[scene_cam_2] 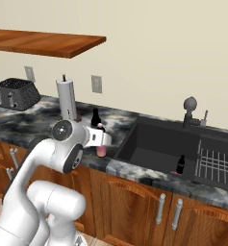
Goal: Place the large bottle from the dining counter next to the other large bottle outside the sink, and place the small bottle from the dining counter next to the other small bottle inside the sink.
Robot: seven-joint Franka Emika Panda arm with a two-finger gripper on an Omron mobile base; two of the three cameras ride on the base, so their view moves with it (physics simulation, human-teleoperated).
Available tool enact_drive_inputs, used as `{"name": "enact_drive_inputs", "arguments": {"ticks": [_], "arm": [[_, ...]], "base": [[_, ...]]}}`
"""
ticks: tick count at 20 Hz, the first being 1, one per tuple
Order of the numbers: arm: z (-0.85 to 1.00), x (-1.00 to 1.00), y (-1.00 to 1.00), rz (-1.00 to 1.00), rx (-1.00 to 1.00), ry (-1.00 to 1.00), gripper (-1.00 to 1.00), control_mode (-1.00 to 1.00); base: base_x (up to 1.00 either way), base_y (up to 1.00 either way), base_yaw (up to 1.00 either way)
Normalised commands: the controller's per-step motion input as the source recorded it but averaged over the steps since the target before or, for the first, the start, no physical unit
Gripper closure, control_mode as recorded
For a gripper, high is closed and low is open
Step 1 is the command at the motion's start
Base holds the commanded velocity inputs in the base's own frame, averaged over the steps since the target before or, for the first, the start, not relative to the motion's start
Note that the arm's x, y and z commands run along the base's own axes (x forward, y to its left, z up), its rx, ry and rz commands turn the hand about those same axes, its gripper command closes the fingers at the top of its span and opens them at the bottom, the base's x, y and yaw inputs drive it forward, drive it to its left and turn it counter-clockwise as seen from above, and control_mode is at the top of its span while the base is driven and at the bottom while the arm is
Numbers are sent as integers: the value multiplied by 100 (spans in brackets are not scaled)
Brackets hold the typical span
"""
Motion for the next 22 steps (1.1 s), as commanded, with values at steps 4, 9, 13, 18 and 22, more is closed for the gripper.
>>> {"name": "enact_drive_inputs", "arguments": {"ticks": [4,9,13,18,22], "arm": [[1,-31,0,2,-2,0,-100,-100],[0,-42,0,7,0,-2,-100,-100],[0,-27,-2,4,0,-1,-100,100],[0,0,0,0,0,0,-100,100],[0,0,0,0,0,0,-100,100]], "base": [[0,0,0],[0,0,0],[-13,0,0],[-61,0,0],[-76,11,-4]]}}
